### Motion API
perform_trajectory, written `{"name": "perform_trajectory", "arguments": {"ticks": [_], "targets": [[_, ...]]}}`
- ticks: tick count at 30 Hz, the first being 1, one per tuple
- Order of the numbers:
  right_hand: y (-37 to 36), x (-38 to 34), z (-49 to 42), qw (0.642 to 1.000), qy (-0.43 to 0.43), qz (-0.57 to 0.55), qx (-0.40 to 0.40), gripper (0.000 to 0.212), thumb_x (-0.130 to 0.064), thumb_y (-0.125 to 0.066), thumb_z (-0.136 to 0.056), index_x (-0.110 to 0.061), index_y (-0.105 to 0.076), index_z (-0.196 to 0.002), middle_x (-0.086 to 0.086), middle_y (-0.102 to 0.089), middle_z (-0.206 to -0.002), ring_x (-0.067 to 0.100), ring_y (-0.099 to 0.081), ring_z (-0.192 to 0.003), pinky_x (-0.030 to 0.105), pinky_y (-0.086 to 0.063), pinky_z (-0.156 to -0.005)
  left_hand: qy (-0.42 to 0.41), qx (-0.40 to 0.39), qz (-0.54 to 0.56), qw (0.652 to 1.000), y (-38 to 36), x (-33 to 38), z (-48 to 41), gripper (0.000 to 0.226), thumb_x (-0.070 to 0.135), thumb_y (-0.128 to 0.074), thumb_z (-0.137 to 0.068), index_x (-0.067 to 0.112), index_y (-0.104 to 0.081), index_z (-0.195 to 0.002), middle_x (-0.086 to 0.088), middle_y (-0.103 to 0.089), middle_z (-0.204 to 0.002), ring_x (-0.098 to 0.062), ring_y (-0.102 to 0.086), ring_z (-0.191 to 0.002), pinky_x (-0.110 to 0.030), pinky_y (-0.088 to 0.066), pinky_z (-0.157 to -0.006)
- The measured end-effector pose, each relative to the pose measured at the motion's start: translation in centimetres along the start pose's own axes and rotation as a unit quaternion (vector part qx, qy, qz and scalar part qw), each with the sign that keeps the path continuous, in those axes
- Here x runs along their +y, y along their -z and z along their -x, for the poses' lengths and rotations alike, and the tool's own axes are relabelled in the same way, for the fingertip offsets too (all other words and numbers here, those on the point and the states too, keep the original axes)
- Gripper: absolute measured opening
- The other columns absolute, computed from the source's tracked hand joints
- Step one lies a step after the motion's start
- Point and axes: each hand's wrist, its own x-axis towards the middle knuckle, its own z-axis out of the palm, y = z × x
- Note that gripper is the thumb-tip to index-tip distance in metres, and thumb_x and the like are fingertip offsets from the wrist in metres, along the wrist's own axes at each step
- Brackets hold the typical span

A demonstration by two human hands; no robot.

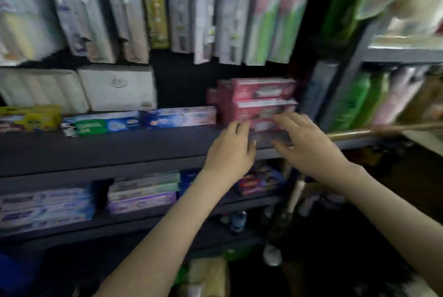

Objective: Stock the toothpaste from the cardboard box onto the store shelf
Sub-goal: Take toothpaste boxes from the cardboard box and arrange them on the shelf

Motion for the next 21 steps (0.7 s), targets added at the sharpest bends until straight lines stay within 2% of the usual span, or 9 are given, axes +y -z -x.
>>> {"name": "perform_trajectory", "arguments": {"ticks": [2,4,6,10,14,21], "targets": [[3.5,6.2,4.6,1.0,-0.013,0.02,0.002,0.046,-0.012,-0.07,-0.081,-0.002,-0.057,-0.124,0.016,-0.059,-0.116,0.036,-0.053,-0.104,0.032,-0.035,-0.092,-0.029,0.0,0.01,1.0,-3.6,7.1,-1.2,0.048,0.031,-0.044,-0.101,0.013,-0.036,-0.144,-0.004,-0.04,-0.143,-0.025,-0.045,-0.124,-0.037,-0.044,-0.092],[6.9,12.1,9.4,0.999,-0.033,0.034,-0.004,0.048,-0.012,-0.072,-0.08,-0.003,-0.057,-0.124,0.016,-0.056,-0.119,0.034,-0.051,-0.107,0.033,-0.034,-0.095,-0.06,-0.016,0.009,0.998,-7.1,14.4,-2.9,0.051,0.033,-0.043,-0.101,0.014,-0.032,-0.147,-0.003,-0.037,-0.146,-0.024,-0.042,-0.128,-0.036,-0.043,-0.092],[10.0,17.4,13.8,0.997,-0.061,0.04,-0.012,0.05,-0.014,-0.072,-0.08,-0.005,-0.056,-0.126,0.015,-0.055,-0.122,0.035,-0.049,-0.111,0.037,-0.034,-0.097,-0.086,-0.038,0.018,0.995,-10.5,21.2,-4.3,0.05,0.034,-0.044,-0.1,0.014,-0.034,-0.145,-0.004,-0.038,-0.144,-0.026,-0.044,-0.126,-0.039,-0.045,-0.093],[15.1,26.0,20.0,0.989,-0.128,0.068,-0.024,0.051,-0.022,-0.065,-0.088,-0.011,-0.049,-0.135,0.008,-0.049,-0.133,0.028,-0.04,-0.122,0.034,-0.031,-0.103,-0.138,-0.106,0.025,0.984,-16.8,32.5,-6.4,0.05,0.034,-0.046,-0.099,0.013,-0.037,-0.143,-0.007,-0.041,-0.142,-0.028,-0.044,-0.128,-0.043,-0.045,-0.096],[17.0,33.7,24.1,0.976,-0.192,0.085,-0.052,0.053,-0.026,-0.06,-0.091,-0.013,-0.043,-0.14,0.006,-0.044,-0.138,0.027,-0.036,-0.128,0.034,-0.029,-0.105,-0.163,-0.162,0.018,0.973,-22.1,38.9,-8.4,0.052,0.035,-0.045,-0.099,0.015,-0.033,-0.146,-0.006,-0.038,-0.145,-0.029,-0.041,-0.128,-0.043,-0.044,-0.096],[16.5,46.2,26.4,0.968,-0.234,0.06,-0.062,0.053,-0.027,-0.056,-0.094,-0.018,-0.039,-0.143,0.0,-0.04,-0.141,0.019,-0.032,-0.13,0.028,-0.027,-0.108,-0.165,-0.19,-0.027,0.967,-30.6,45.9,-14.6,0.053,0.037,-0.046,-0.099,0.018,-0.031,-0.146,-0.003,-0.035,-0.147,-0.026,-0.045,-0.127,-0.039,-0.046,-0.094]]}}
